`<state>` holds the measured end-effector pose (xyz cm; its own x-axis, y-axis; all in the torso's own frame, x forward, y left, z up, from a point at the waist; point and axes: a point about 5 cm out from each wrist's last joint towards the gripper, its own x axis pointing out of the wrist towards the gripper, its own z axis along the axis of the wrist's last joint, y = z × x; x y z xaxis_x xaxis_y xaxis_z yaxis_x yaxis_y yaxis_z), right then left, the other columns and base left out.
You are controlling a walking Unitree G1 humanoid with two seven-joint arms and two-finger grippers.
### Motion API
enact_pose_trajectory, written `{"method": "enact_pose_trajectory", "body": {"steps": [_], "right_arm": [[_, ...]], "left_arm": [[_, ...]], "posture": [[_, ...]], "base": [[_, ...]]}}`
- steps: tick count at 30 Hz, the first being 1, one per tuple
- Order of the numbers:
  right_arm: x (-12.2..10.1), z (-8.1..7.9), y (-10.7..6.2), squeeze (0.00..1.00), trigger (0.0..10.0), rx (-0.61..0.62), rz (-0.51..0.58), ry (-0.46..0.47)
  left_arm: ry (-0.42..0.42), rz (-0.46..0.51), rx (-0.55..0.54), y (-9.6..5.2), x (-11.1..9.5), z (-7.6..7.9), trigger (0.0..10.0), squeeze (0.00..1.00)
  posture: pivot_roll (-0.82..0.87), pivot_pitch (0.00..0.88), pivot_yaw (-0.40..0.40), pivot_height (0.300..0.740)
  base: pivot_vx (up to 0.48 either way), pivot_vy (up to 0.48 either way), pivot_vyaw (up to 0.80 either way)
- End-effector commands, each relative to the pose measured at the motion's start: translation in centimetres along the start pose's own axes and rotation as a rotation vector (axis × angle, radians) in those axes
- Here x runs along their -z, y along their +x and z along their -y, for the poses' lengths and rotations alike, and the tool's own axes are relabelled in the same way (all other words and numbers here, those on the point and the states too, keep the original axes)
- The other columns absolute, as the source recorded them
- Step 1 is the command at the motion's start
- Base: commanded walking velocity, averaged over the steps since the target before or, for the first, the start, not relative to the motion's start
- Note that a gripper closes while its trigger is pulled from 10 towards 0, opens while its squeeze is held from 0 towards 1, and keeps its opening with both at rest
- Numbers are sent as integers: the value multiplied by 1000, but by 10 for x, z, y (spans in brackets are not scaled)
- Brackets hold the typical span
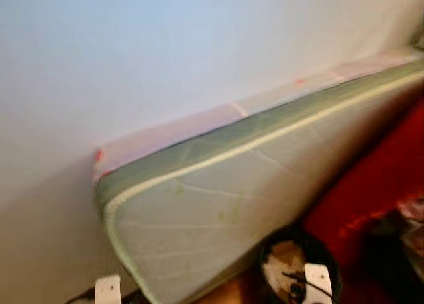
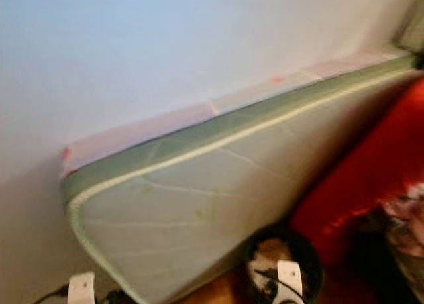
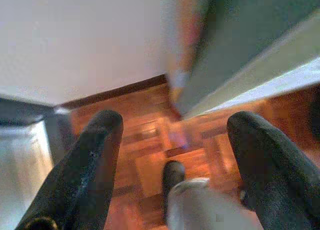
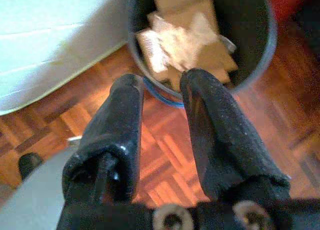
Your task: Clean up the room
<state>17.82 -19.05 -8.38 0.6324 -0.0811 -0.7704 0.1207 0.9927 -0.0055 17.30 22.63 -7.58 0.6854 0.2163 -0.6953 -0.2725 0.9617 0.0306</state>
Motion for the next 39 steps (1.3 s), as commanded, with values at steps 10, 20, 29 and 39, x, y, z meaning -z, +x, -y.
{"method": "enact_pose_trajectory", "body": {"steps": [10, 20, 29, 39], "right_arm": [[5, 56, -7, 0, 10000, 108, -58, 232], [6, 56, -7, 0, 10000, 110, -57, 245], [4, 56, -7, 0, 10000, 101, -46, 241], [5, 55, -7, 0, 10000, 99, -43, 254]], "left_arm": [[130, -166, 72, 6, -1, -2, 10000, 0], [133, -170, 70, 5, 0, -5, 10000, 0], [137, -175, 76, 5, 3, 1, 10000, 0], [138, -164, 88, 6, -1, 10, 10000, 0]], "posture": [[-84, 0, 28, 740], [-85, 0, 28, 740], [-86, 0, 28, 740], [-89, 0, 30, 740]], "base": [[0, -265, 0], [0, -265, 0], [0, -266, -583], [0, -266, 0]]}}
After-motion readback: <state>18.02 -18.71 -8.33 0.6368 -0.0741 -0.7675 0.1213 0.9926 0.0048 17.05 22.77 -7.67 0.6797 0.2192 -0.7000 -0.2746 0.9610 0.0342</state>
